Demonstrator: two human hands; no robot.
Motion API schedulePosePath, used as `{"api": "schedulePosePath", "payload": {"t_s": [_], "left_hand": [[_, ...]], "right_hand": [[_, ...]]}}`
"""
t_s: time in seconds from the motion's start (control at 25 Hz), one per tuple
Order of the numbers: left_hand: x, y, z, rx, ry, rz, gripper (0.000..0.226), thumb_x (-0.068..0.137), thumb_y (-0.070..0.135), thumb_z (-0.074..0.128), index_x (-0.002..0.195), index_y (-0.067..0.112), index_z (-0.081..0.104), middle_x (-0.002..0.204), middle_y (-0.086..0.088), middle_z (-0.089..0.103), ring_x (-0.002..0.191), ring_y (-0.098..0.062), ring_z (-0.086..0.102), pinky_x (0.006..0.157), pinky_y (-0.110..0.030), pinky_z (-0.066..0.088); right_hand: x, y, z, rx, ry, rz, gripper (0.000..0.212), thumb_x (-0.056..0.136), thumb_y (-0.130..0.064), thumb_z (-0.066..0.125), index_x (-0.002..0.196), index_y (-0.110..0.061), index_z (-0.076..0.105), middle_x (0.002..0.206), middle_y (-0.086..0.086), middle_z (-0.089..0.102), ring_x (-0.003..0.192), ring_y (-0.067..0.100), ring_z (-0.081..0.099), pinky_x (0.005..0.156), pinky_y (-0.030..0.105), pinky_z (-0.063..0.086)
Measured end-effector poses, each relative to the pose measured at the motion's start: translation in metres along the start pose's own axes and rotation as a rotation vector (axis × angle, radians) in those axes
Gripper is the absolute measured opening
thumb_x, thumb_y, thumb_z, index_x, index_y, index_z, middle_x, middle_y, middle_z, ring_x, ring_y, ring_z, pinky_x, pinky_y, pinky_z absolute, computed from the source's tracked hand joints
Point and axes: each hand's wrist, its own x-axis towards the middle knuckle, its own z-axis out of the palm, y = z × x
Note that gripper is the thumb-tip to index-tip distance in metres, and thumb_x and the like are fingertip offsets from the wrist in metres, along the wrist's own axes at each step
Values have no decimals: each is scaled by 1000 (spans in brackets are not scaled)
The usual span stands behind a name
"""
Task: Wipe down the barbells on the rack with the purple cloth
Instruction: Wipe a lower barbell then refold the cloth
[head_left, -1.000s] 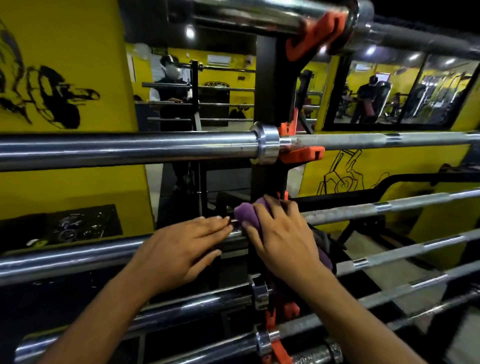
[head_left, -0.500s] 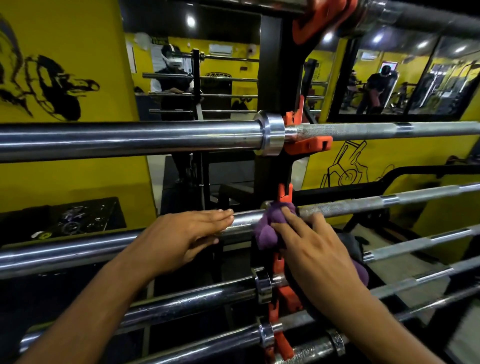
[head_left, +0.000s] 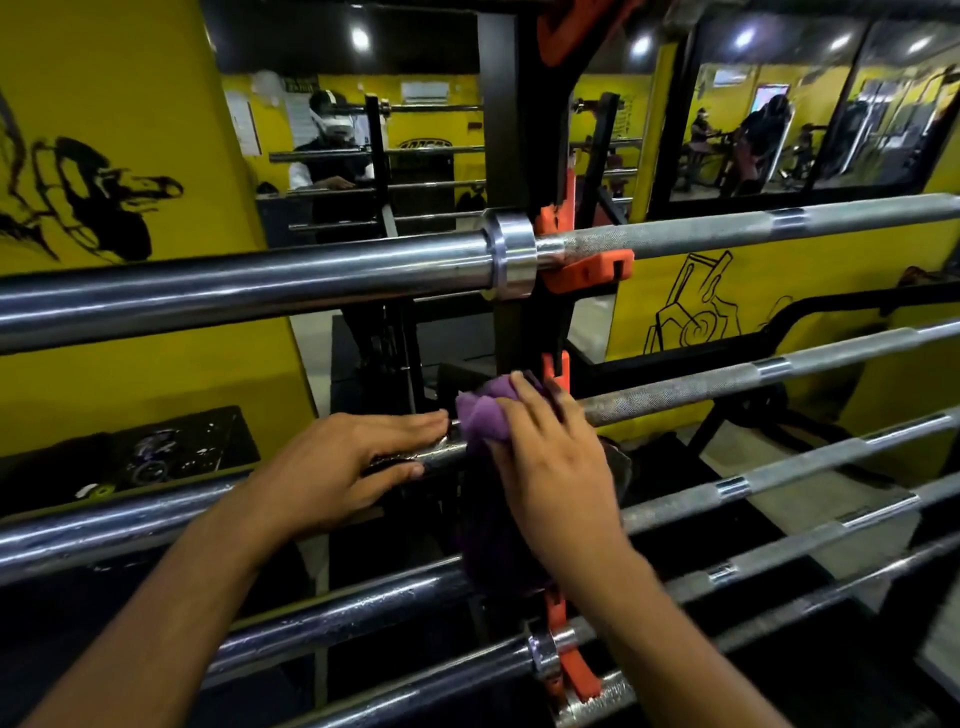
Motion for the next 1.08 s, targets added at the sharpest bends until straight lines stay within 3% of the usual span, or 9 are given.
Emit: {"api": "schedulePosePath", "payload": {"t_s": [0.2,0.28,0.36,0.48,0.56,0.64,0.8,0.96,1.08], "left_hand": [[1,-1,-4,-29,-33,-15,53,93,42,61,143,50,43,142,41,38,131,18,39,107,-14,38],[1,0,-5,-35,-32,-25,52,94,43,59,143,50,44,143,41,38,131,18,38,106,-8,33],[1,0,-6,-47,-26,-52,50,94,42,60,142,49,45,142,41,39,130,22,35,103,2,26],[1,2,-7,-52,-44,-81,49,94,47,56,140,53,44,139,47,36,127,26,32,97,4,26],[2,3,-9,-57,-67,-90,49,92,53,52,140,56,42,140,48,35,128,23,35,94,0,30],[3,4,-10,-58,-79,-102,50,91,54,52,140,56,41,141,46,36,128,23,35,85,2,33],[3,6,-11,-77,-79,-117,50,93,47,56,141,53,43,142,44,37,131,20,35,93,-2,33],[3,4,-10,-87,-88,-134,49,94,45,57,141,52,44,142,43,37,133,18,35,98,-10,32],[4,4,-11,-97,-85,-121,49,94,45,57,141,52,44,141,44,37,131,22,32,98,-3,28]], "right_hand": [[-23,3,16,23,-32,26,48,95,-14,64,141,-16,50,156,8,43,148,29,32,120,41,27],[-55,3,17,205,-18,29,54,96,-15,60,146,-21,42,161,-1,36,152,22,25,121,39,28],[-84,2,20,504,9,168,50,101,-22,49,150,-31,40,159,-15,36,150,13,29,121,32,27],[-102,1,2,825,117,386,41,103,-24,49,143,-31,54,143,-15,57,137,9,50,114,36,40],[-98,5,-25,848,236,464,31,101,-42,51,130,-48,61,120,-23,69,114,-6,62,97,19,50],[-87,8,-51,838,395,552,30,88,-58,58,117,-55,64,102,-26,72,91,-10,66,79,17,55],[-70,-7,-77,848,767,592,14,100,-24,55,106,-27,68,95,-19,72,89,-3,66,81,14,50],[-78,-14,-68,1079,490,1008,18,100,-10,55,109,-23,63,76,-23,68,67,-16,61,59,-2,42],[-89,-17,-28,1236,203,1372,16,103,-24,52,108,-20,67,87,4,70,74,8,66,58,9,49]]}}
